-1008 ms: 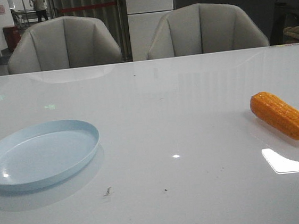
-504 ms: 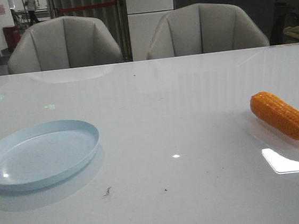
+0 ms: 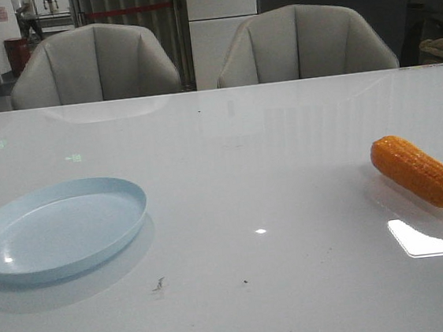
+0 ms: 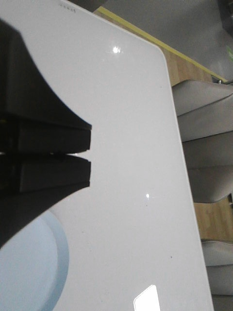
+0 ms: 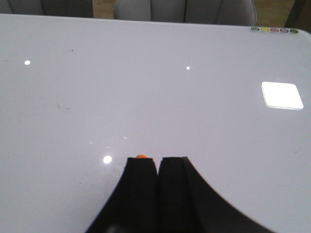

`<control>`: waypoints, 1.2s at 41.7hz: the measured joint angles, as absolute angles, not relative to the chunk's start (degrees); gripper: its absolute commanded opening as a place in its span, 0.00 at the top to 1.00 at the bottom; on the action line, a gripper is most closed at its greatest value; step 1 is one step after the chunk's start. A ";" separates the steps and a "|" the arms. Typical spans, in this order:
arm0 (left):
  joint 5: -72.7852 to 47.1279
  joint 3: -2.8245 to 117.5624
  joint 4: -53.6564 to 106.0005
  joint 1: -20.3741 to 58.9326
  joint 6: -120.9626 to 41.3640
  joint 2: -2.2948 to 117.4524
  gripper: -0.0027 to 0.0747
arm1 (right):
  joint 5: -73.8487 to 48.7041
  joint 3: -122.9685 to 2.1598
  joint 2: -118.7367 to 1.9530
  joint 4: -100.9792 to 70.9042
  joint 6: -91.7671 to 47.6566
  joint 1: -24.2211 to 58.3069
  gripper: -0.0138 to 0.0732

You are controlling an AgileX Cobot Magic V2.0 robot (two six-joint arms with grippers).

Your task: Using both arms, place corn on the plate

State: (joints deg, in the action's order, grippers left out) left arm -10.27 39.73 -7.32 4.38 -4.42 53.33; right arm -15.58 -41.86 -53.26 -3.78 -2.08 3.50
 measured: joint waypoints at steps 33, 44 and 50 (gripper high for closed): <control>-10.04 39.73 -7.12 4.38 -4.42 55.58 0.33 | -17.46 -41.86 -54.08 -3.78 -2.08 3.50 0.33; -9.85 39.86 -3.29 4.38 -4.42 55.58 0.33 | -17.46 -41.86 -54.08 -3.78 -2.08 3.50 0.33; -12.58 41.30 1.04 4.38 -4.42 55.69 0.33 | -17.46 -41.86 -54.08 -3.78 -2.08 3.50 0.33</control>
